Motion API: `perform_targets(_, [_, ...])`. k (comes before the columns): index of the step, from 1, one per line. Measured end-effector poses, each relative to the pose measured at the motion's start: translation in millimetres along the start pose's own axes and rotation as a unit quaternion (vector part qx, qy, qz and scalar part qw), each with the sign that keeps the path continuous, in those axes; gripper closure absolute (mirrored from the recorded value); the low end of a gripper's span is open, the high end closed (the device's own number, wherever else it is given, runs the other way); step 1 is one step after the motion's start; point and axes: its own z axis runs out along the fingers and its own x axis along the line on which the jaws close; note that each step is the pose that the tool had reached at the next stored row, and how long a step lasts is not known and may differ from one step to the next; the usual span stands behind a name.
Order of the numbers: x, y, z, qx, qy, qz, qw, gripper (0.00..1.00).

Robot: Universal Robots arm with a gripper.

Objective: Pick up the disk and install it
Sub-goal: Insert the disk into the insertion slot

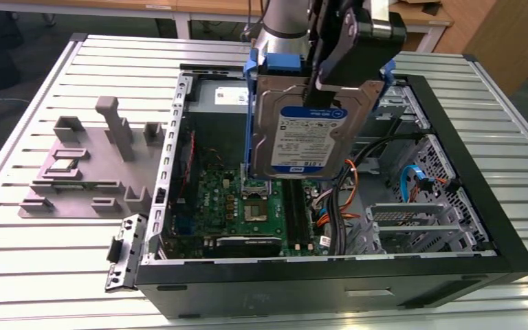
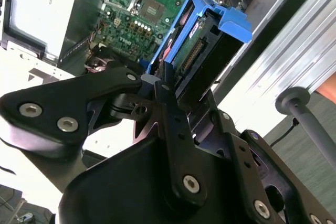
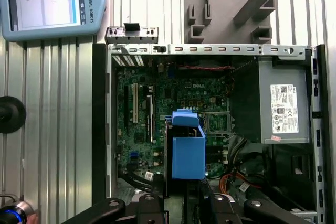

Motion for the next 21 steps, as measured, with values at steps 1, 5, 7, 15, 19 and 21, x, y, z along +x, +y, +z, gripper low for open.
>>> perform_targets(1, [0.0,-2.5,-0.2,-0.0001,0.0,0.0,1.0,0.65])
perform_targets(5, [0.0,-11.5,-0.7,-0.0003,0.0,0.0,1.0,0.65])
perform_targets(7, [0.0,-11.7,-0.8,-0.0003,0.0,0.0,1.0,0.65])
perform_targets(15, [8.3,-12.5,-1.2,-0.0003,0.0,0.0,1.0,0.65])
perform_targets(19, [15.7,-13.4,-1.5,-0.0003,0.0,0.0,1.0,0.65])
perform_targets(21, [18.6,-13.8,-1.7,-0.0003,0.0001,0.0,1.0,0.65])
